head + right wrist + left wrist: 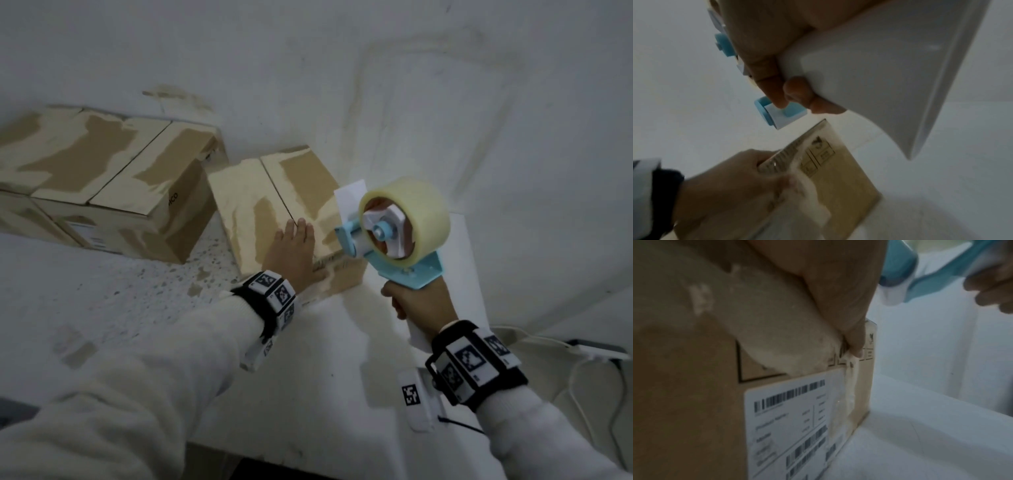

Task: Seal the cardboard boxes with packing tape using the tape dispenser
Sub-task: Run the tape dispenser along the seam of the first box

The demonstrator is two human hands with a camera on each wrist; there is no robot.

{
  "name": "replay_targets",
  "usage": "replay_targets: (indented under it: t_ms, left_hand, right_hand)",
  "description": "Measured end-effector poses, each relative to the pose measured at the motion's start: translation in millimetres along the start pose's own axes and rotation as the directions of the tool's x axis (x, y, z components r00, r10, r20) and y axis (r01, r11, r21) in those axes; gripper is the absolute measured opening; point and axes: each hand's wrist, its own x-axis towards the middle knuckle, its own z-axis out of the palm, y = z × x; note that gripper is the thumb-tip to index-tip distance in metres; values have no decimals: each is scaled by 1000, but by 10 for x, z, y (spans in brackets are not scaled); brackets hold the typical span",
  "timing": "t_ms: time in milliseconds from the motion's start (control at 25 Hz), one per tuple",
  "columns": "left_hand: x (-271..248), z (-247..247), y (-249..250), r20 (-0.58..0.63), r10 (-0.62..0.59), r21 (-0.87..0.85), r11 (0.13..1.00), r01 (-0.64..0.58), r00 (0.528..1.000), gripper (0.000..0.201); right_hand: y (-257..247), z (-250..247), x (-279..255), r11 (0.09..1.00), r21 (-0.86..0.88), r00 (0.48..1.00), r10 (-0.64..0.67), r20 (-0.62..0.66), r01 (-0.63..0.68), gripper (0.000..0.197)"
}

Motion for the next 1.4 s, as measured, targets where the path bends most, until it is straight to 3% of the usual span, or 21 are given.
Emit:
replay_targets:
  t_ms: [80,200,320,480,560,600,640,680,720,760,800,840,920,1200,1400]
  left_hand:
    - [-108,12,-59,16,164,29,986,-164,986,98]
    - [-245,19,-329,70,390,126,910,-396,918,98]
    - [-253,-83,-668,144,468,224,843,-489,872,94]
    - [-232,-177,-885,185,398,262,861,-435,899,89]
    - [-241,-244,-955,155,320,30,944,-328,935,78]
    - [-240,-286,-977,84,247,-242,945,-221,965,66]
    - [-229,-355,-1004,-10,99,-593,801,-85,995,50]
    - [-224,-437,-1001,-10,-92,-869,493,37,996,35]
    - [-227,-531,-1008,95,-197,-978,166,129,976,34]
    - [-226,-602,-1025,215,-174,-976,-58,208,961,49]
    - [-230,-644,-1040,298,-77,-943,-179,281,951,70]
    - [-246,-679,-1062,328,19,-916,-240,323,945,85]
    - [-279,-722,-1101,321,101,-890,-307,336,942,90]
    - [-275,-541,-1251,408,65,-809,-436,394,911,67]
    - [-250,-473,-1248,496,-17,-796,-407,447,868,31]
  right_hand:
    - [-168,-45,-21,999,32,999,-42,22,42,20]
    - [-409,-114,-45,994,28,988,-106,109,104,25]
    - [-580,-69,-46,991,5,978,-129,163,130,26]
    - [-702,182,-43,989,0,972,-144,187,147,19]
    - [-741,345,-43,989,15,970,-146,194,146,21]
    - [-750,419,-49,990,25,971,-144,190,142,22]
    - [-764,498,-52,990,36,971,-141,190,137,22]
    - [-770,567,-61,991,48,973,-135,189,128,21]
    - [-776,648,-63,991,59,973,-130,190,121,21]
    - [-775,724,-64,991,63,974,-126,188,116,21]
    - [-771,785,-65,991,59,974,-126,187,117,22]
    - [-771,847,-67,991,51,973,-131,191,124,22]
    - [-767,933,-80,990,40,967,-143,209,138,23]
    - [-633,1059,-129,984,83,959,-175,222,160,26]
    - [-578,1191,-207,965,137,936,-250,246,222,22]
